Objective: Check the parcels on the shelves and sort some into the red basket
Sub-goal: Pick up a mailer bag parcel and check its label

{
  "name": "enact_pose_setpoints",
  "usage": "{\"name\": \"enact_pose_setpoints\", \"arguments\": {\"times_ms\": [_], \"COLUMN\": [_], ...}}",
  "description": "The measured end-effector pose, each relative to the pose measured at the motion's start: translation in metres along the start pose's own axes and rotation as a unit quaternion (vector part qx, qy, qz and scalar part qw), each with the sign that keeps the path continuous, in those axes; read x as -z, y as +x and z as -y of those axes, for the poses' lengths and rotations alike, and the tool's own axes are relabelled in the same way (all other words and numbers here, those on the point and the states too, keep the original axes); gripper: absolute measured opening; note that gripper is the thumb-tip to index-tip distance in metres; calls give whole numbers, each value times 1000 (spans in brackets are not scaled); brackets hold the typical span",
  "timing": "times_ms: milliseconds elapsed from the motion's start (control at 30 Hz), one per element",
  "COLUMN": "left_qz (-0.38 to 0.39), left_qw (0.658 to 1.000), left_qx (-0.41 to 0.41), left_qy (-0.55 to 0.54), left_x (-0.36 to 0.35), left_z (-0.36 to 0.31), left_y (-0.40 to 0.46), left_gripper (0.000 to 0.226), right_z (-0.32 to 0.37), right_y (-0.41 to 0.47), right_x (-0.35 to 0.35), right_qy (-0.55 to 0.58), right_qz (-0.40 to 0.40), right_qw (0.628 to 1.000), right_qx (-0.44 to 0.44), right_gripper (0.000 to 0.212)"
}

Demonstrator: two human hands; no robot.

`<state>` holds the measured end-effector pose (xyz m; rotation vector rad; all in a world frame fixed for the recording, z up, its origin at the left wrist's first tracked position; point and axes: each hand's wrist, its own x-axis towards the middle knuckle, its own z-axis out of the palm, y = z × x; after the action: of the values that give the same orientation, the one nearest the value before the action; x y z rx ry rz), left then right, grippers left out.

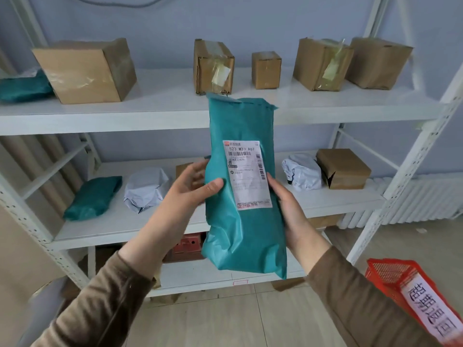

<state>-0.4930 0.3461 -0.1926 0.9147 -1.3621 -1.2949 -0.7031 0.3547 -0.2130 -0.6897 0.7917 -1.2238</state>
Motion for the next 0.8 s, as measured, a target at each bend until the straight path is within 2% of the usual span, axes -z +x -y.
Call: {"name": "enact_pose_setpoints", "arguments": {"times_ms": [67, 133, 300, 433, 500, 600, 667, 767, 800], "left_qz": [48, 65, 64, 74, 53, -21, -65, -106, -115], "left_qw": [997, 994, 993, 991, 994, 994, 990, 984, 982], "left_qx": [42, 51, 70, 69, 51, 28, 21, 2, -2], "left_qy": [-45, -65, -75, -84, -84, -105, -127, -144, -148], "left_x": [-5, -8, -4, 0, 2, 7, 15, 34, 43], "left_z": [3, 8, 11, 8, 8, 1, -10, -34, -43], "left_y": [-1, 0, -1, -4, -4, 5, 18, 46, 59], "left_gripper": [69, 72, 63, 55, 54, 54, 48, 39, 38], "right_z": [-1, -1, -2, 2, 5, 11, 14, 19, 19], "right_y": [1, 2, 5, 5, 7, 17, 26, 42, 49], "right_x": [-1, 0, 3, -4, -13, -26, -33, -42, -47], "right_qy": [5, 5, -16, -40, -58, -118, -164, -203, -222], "right_qz": [-4, -7, -10, 30, 41, 58, 75, 98, 110], "right_qw": [1000, 1000, 1000, 996, 994, 984, 976, 971, 967], "right_qx": [1, -2, 13, 67, 86, 121, 123, 75, 67], "right_gripper": [45, 46, 42, 37, 41, 48, 66, 116, 120]}}
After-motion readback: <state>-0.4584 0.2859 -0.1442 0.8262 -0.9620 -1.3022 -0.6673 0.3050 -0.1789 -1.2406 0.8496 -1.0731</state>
